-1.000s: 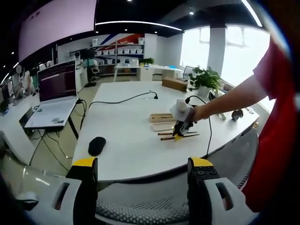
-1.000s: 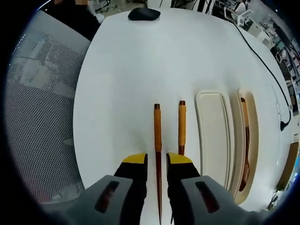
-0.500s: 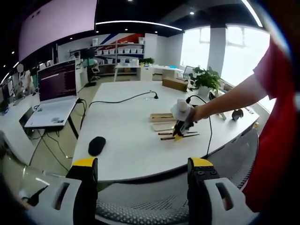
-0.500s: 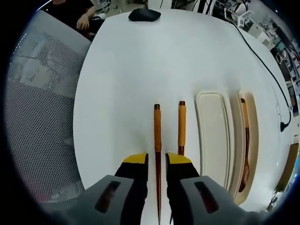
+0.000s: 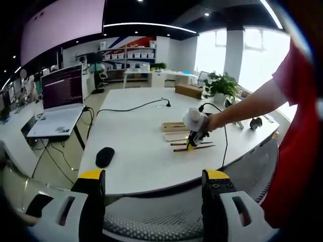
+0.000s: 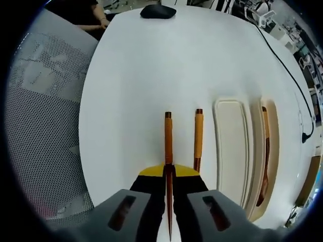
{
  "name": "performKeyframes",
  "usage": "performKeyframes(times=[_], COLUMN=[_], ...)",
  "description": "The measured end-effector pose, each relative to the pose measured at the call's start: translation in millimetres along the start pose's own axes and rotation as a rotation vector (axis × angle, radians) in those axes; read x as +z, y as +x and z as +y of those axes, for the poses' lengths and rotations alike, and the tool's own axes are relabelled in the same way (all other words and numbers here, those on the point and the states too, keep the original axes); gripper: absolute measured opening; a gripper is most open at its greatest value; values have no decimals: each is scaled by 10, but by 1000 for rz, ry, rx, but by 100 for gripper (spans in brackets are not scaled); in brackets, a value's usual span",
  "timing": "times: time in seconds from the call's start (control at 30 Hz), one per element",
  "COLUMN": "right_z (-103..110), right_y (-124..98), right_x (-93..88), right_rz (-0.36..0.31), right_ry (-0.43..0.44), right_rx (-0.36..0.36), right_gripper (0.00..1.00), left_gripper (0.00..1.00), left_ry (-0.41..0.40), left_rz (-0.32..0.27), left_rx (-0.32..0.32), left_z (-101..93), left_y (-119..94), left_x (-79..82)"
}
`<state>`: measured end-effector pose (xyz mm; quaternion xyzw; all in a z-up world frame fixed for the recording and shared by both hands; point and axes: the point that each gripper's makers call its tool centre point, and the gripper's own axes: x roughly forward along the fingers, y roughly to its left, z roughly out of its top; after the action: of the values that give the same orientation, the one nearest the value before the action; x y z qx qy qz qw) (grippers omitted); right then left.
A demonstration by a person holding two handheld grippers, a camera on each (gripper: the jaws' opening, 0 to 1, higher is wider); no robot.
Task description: Arrange the utensils inside the cutlery case until each visible utensil rests in its matching compartment.
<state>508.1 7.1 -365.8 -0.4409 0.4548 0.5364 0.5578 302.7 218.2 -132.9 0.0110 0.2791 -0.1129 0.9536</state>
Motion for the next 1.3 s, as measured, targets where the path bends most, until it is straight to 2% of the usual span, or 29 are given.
performKeyframes(times=[0.1,0.4,0.83,1.0,1.3], right_z=[6,39,60,60,33], right_y=[-9,-74,-228,-226,-378], right_x=[0,-11,38,22,46], right_rz=[0,7,-30,-37,-74], right_ry=[28,36,72,82,113], right_rx=[-6,-13,-36,-48,-77], right_gripper=[1,1,1,1,1], left_gripper=[81,81,81,80,80], left_ry=[-7,-7,-4,-14,-9], left_rz=[6,-4,-5,-12,-13], left_rx=[-2,6,3,5,-1], left_z=[-4,33,10,11,-8], left_y=[0,-29,-45,-68,-65], left_x=[-28,-5,-15,-13,0])
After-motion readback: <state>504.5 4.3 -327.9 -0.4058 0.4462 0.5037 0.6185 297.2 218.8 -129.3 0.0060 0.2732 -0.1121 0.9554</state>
